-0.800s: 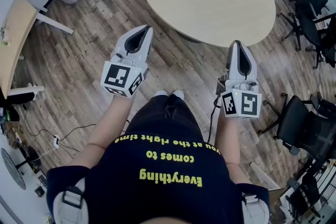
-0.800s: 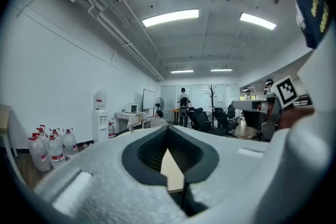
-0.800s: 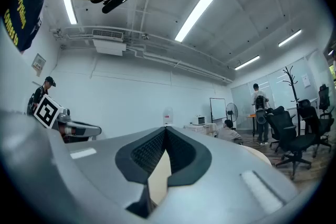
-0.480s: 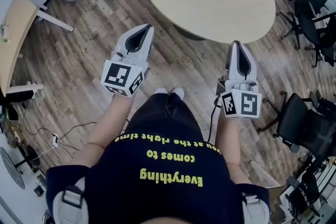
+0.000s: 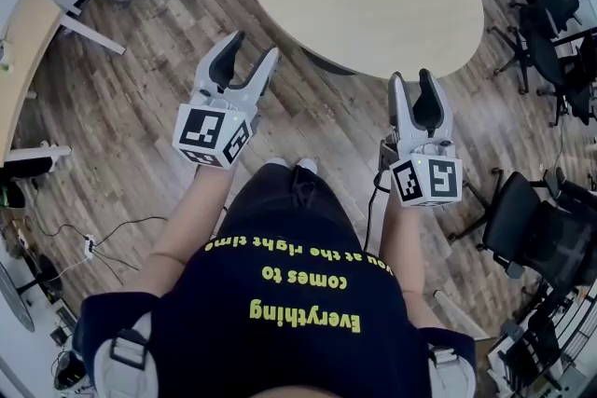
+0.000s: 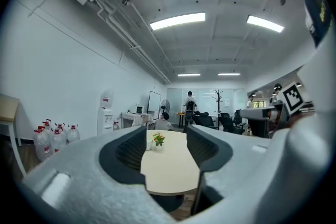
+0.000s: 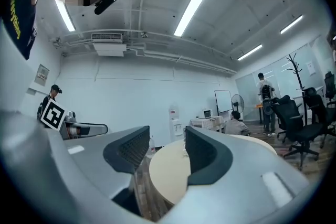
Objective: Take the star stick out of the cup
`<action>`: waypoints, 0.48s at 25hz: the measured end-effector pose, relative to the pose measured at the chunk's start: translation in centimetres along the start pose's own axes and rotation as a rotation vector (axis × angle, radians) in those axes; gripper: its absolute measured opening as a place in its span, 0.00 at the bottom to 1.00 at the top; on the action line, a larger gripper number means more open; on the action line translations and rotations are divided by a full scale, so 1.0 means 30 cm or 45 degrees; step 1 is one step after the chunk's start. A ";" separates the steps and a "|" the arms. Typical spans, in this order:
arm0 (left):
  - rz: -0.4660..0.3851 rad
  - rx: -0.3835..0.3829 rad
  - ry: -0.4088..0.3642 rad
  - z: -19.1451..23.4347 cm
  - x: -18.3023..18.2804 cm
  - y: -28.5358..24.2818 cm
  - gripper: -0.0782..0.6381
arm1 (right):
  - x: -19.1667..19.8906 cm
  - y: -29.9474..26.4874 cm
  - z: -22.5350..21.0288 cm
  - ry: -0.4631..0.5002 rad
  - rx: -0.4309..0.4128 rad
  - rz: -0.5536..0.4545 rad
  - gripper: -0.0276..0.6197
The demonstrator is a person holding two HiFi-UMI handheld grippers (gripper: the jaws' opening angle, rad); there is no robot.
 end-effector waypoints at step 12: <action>-0.008 -0.045 0.004 -0.005 0.003 -0.114 0.51 | 0.027 -0.090 -0.123 -0.044 -0.039 0.000 0.47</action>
Point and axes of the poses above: the fingertips, and each gripper's own axes: y backward along the fingers, z to its left, x out of its underside, the point moved 9 cm from there along y, backward along the fingers, and after that the axes turned 14 degrees about -x, right-handed, at the moved point
